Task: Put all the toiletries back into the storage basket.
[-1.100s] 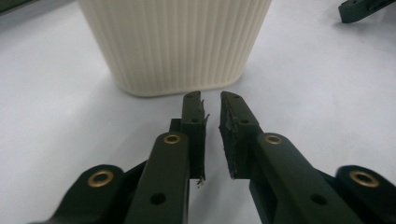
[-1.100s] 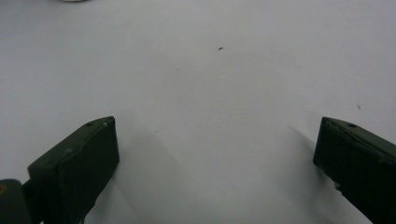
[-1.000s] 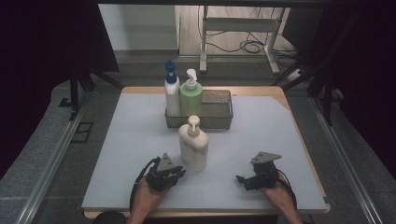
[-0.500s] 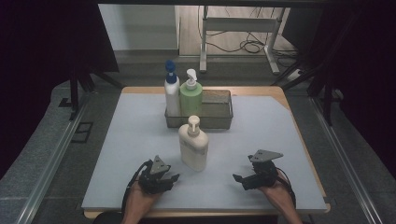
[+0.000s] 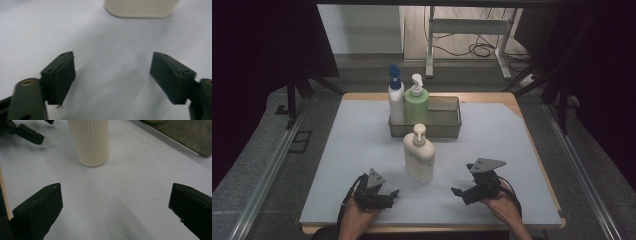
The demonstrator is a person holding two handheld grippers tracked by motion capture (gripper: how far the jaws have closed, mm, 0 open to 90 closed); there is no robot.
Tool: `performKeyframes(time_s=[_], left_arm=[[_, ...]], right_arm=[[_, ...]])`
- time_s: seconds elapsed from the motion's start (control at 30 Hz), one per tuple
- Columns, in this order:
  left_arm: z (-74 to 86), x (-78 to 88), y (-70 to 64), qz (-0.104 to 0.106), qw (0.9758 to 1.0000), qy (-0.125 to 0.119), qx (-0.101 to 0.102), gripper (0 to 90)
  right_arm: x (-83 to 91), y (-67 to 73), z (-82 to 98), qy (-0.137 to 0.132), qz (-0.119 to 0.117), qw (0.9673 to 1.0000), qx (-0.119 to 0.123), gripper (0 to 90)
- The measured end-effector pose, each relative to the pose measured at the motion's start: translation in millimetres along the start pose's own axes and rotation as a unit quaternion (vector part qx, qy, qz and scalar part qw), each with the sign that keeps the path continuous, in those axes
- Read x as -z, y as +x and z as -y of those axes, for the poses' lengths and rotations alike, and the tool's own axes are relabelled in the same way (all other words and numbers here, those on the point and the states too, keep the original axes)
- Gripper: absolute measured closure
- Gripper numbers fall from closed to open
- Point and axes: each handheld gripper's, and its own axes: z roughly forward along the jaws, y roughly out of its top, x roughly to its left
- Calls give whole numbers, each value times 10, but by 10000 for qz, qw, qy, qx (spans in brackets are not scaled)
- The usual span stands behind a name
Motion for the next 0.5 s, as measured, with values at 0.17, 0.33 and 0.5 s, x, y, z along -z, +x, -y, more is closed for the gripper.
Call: performKeyframes(time_s=[0.17,0.33,0.5], left_arm=[[24,-45,18,-112,9999,66,103,130],[29,-68,17,-184,9997,102,144,128],[33,-76,47,-126,9995,126,245,125]], right_arm=[[-53,51,-126,-75,-139,9999,46,0],[-113,101,-267,-104,-242,9996,76,0],[-186,140,-402,-120,-262,9996,72,0]])
